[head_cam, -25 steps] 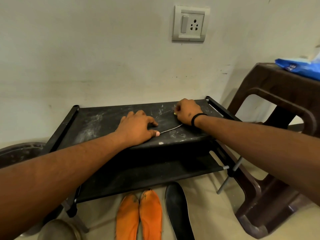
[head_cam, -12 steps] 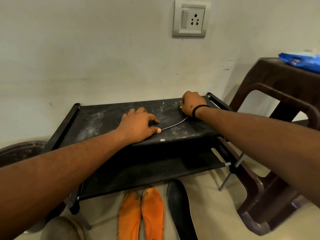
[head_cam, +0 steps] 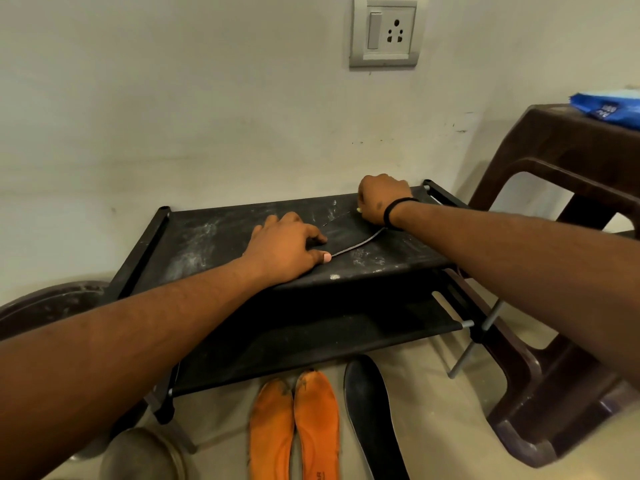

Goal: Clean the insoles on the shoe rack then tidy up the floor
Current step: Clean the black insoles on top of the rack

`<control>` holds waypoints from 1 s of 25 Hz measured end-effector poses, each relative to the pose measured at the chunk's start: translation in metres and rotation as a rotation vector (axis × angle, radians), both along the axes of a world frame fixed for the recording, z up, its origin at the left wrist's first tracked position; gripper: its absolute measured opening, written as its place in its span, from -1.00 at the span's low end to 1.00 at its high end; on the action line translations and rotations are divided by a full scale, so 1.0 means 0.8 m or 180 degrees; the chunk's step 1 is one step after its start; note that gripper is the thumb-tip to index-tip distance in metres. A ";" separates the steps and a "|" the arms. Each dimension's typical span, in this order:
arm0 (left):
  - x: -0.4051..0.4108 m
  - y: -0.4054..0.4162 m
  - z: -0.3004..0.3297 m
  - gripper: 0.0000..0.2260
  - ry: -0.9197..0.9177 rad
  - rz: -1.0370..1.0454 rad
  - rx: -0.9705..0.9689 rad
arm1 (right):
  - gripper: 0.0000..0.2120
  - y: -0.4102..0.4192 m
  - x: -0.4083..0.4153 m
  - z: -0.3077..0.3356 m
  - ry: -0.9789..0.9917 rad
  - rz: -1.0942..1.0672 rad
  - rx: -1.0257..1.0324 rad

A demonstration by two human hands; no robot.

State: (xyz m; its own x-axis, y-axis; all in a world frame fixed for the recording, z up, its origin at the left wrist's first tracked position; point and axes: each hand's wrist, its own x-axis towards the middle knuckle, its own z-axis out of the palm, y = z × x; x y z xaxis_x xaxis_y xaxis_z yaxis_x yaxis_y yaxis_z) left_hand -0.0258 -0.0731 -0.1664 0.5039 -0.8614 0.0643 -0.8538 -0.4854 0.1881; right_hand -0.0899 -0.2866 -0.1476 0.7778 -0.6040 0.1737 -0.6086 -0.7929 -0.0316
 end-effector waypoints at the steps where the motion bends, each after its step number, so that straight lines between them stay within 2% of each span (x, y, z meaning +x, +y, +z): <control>1: 0.000 0.000 0.000 -0.58 0.0002 -0.0011 -0.0015 | -0.86 -0.004 -0.003 0.001 0.0018 -0.0146 -0.0093; 5: 0.001 0.001 0.000 -0.59 0.0039 -0.0015 -0.0031 | -0.81 0.001 -0.002 -0.004 0.0000 -0.0303 -0.0162; 8: 0.002 0.001 0.000 -0.59 0.0019 -0.0028 -0.0028 | -0.86 0.002 -0.002 -0.008 -0.0263 -0.0186 0.0236; 12: 0.000 0.001 0.001 -0.59 -0.0005 -0.0009 0.0009 | -0.92 0.032 -0.002 -0.010 -0.0481 0.0588 0.1104; 16: 0.000 0.004 -0.002 -0.69 0.0029 -0.0022 -0.0136 | -0.92 0.072 -0.015 -0.014 -0.0230 0.1407 0.1363; 18: 0.000 0.004 -0.002 -0.75 0.0085 -0.0026 -0.0219 | -0.93 0.049 -0.020 -0.010 -0.0167 0.1280 0.1242; 22: 0.000 0.001 -0.001 -0.77 0.0120 -0.0006 -0.0302 | -0.91 -0.014 -0.028 -0.002 -0.0281 0.0067 0.0485; 23: 0.001 0.002 -0.002 -0.77 0.0130 0.0005 -0.0317 | -0.90 -0.016 -0.027 -0.005 -0.0369 -0.0012 0.0456; 25: 0.002 0.002 -0.004 -0.77 0.0130 0.0021 -0.0348 | -0.89 0.004 -0.022 -0.010 -0.0418 0.0254 0.0610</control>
